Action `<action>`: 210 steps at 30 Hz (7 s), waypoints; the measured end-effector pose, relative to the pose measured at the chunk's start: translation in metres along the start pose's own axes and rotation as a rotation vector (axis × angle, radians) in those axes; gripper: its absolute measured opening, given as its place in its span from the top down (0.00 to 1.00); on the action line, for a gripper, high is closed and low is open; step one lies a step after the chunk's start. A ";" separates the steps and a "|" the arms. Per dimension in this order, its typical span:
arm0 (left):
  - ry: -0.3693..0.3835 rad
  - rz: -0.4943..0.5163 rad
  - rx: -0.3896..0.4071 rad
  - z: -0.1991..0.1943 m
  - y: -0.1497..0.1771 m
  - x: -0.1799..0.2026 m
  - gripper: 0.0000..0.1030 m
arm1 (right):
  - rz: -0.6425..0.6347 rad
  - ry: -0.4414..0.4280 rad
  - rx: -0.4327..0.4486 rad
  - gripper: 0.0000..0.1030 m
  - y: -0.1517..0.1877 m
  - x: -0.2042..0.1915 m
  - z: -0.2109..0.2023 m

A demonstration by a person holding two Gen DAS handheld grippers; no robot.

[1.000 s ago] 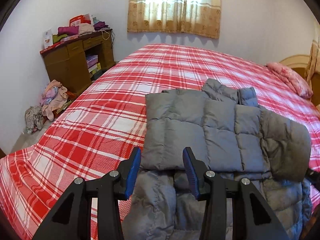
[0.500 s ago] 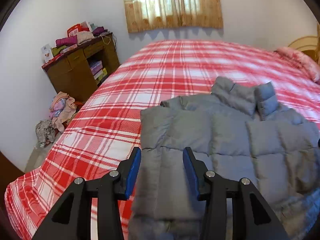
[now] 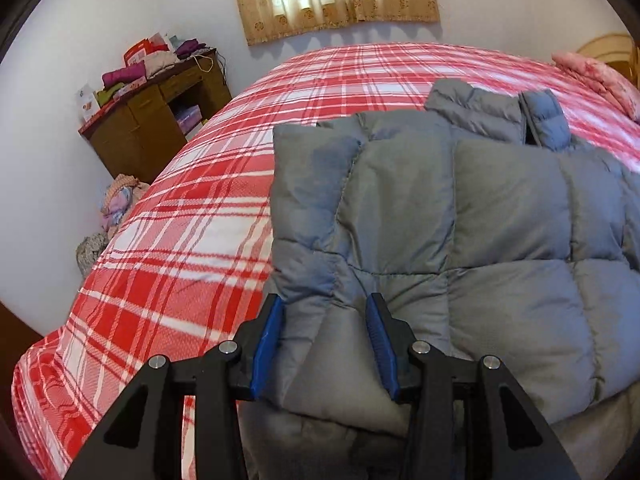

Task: Fold large clothes

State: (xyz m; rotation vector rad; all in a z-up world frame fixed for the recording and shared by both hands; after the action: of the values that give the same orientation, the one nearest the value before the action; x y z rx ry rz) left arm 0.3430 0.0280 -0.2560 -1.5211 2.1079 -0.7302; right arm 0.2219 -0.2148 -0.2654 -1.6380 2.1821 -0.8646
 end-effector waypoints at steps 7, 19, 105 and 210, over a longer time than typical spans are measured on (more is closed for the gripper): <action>-0.049 0.011 0.001 0.013 0.007 0.001 0.55 | -0.013 0.058 0.059 0.51 0.004 -0.002 0.002; -0.021 -0.046 -0.027 0.004 0.006 -0.007 0.52 | -0.038 0.075 0.075 0.46 0.000 -0.002 -0.006; 0.173 -0.124 -0.062 0.117 -0.193 0.114 0.46 | 0.224 -0.165 0.046 0.92 -0.086 0.039 0.073; 0.196 -0.110 0.041 0.120 -0.119 0.082 0.88 | 0.080 0.023 0.034 0.68 -0.094 -0.001 0.075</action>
State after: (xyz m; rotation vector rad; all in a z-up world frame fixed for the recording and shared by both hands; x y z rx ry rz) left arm 0.4788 -0.1003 -0.2750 -1.6108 2.1464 -0.9920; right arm 0.3361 -0.2526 -0.2668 -1.5210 2.2191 -0.8969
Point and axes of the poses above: each gripper's, at about its wrist camera, not at the fingertips, and z roughly the way its jaws point, x to its right, y to its underside, the point moved 10 cm from there along z, roughly the way its jaws point, and after that the axes turned 12 degrees about y, right-handed, at the moved point
